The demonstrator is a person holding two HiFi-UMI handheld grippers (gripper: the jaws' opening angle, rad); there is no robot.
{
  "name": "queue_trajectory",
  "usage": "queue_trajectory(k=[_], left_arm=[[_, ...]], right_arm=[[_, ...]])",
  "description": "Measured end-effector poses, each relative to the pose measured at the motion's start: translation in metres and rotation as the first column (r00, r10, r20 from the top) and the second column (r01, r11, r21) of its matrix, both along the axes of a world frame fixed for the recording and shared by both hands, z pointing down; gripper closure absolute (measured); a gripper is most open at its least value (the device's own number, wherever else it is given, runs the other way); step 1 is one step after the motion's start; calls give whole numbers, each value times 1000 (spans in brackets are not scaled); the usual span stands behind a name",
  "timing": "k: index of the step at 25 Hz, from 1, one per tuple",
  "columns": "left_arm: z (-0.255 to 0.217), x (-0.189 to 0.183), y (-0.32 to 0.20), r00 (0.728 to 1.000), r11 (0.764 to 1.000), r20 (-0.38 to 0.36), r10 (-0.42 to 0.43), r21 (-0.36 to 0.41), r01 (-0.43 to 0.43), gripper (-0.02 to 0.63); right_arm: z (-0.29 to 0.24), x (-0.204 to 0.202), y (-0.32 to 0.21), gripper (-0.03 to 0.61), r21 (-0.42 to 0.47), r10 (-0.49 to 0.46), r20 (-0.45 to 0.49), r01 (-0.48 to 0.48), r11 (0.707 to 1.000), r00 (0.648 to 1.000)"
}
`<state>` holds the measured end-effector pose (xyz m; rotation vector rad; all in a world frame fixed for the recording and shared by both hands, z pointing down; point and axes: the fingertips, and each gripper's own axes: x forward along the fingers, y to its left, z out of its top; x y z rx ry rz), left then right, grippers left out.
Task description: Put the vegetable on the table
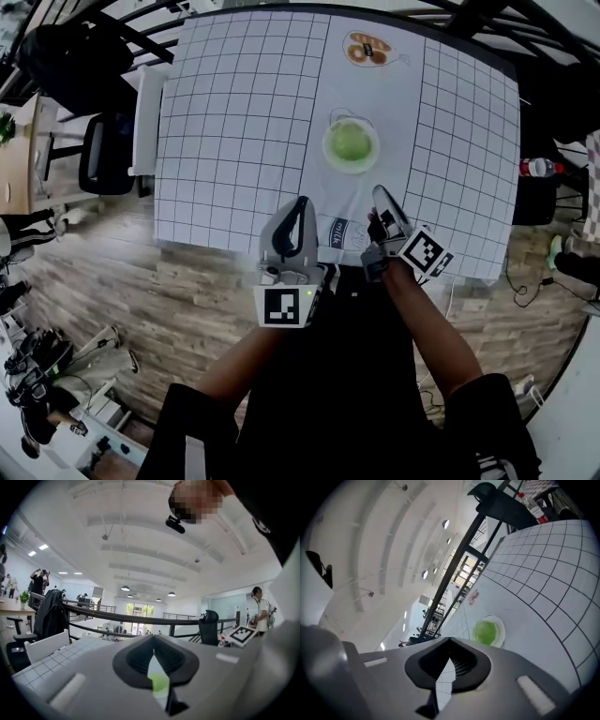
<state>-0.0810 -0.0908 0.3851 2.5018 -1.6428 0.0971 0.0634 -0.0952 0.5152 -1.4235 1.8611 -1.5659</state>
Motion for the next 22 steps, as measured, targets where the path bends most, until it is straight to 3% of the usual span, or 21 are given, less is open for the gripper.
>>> queue_trajectory(k=[4, 7, 10, 17, 22], left_arm=[[-12, 1, 15, 1000, 999, -22, 15, 51, -14, 606], [-19, 3, 24, 999, 999, -29, 19, 31, -18, 606], [-26, 5, 32, 999, 999, -31, 30, 25, -29, 606], [-52, 4, 49, 993, 997, -98, 61, 57, -55, 606], [-71, 14, 64, 988, 983, -50, 145, 124, -138, 606]], right_arm=[[-40, -8, 19, 580, 70, -15, -36, 18, 997, 999], [-62, -10, 33, 580, 113, -34, -150, 52, 992, 988], [-78, -11, 43, 580, 149, -32, -289, 78, 986, 957], [-128, -21, 60, 580, 240, 0, -473, 129, 962, 881], [-169, -21, 68, 580, 309, 76, -599, 142, 940, 797]])
